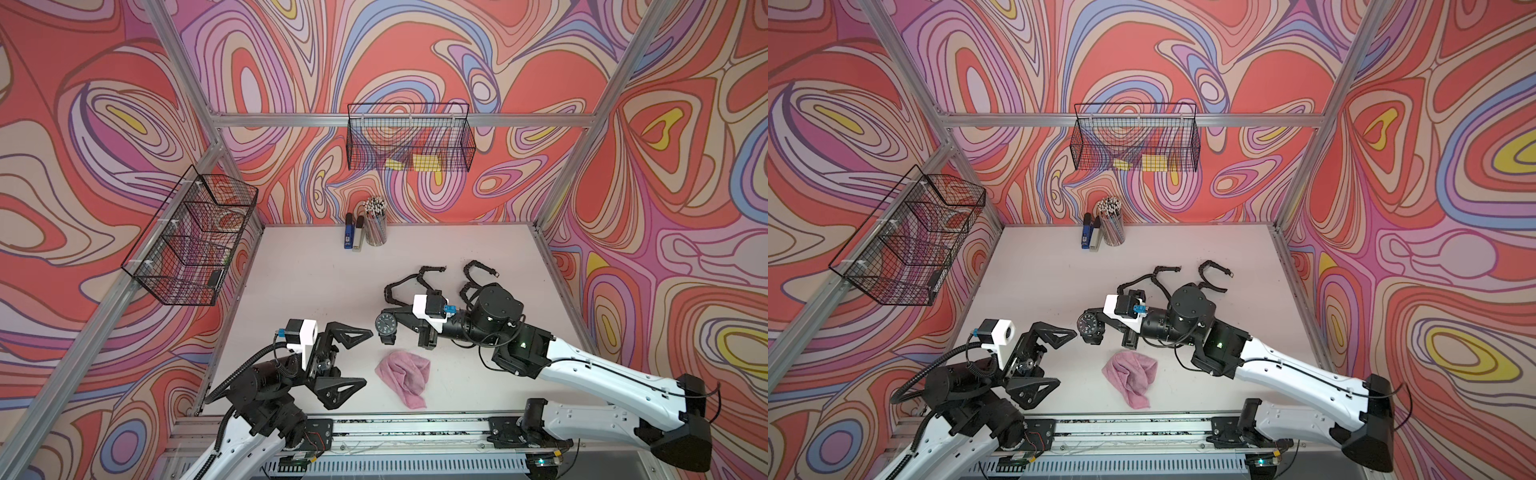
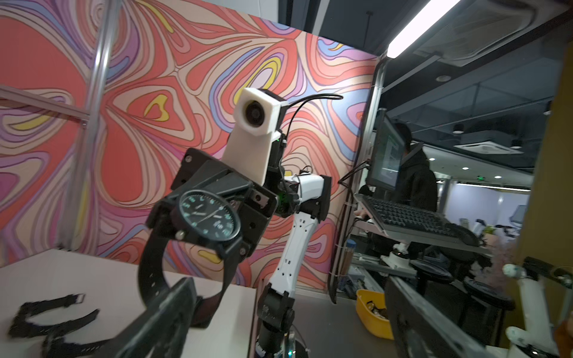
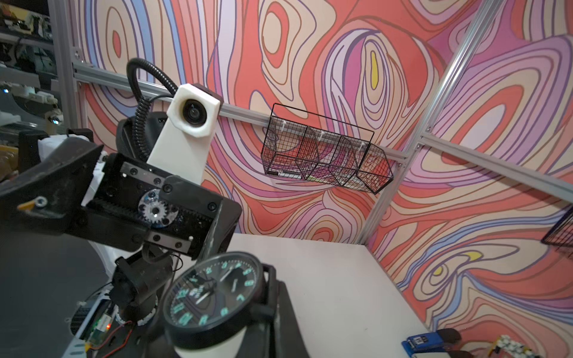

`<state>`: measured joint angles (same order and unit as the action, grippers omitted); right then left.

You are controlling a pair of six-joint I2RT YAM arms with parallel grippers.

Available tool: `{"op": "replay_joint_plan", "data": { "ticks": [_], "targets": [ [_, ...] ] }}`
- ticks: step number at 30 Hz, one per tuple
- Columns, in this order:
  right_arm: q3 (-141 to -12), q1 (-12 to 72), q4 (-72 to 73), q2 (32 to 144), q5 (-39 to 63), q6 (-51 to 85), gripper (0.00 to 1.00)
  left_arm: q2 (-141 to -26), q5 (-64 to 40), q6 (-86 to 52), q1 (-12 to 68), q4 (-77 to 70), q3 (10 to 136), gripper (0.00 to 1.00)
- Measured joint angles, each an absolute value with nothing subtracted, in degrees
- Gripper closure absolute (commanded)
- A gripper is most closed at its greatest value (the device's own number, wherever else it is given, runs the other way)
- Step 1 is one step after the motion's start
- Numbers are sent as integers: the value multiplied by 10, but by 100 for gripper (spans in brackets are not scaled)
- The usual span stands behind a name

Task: Wipe the watch dial
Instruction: Place the watch at the center of the board.

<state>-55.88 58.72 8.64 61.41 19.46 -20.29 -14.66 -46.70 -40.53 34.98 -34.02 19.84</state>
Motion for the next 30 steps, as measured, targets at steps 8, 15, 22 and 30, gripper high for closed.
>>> {"op": "replay_joint_plan", "data": {
  "ticks": [8,15,22,30],
  "targets": [
    [-493,570,81,586,204,-314,100,-42,-299,-313,352,-5,257,1],
    [-474,555,25,594,170,-310,100,-78,-177,-276,352,179,343,1],
    [-497,482,-85,627,117,-251,100,-110,-132,-250,352,220,359,1],
    [-552,356,-190,745,141,-197,100,-125,-119,-246,352,220,354,1]
  ]
}}
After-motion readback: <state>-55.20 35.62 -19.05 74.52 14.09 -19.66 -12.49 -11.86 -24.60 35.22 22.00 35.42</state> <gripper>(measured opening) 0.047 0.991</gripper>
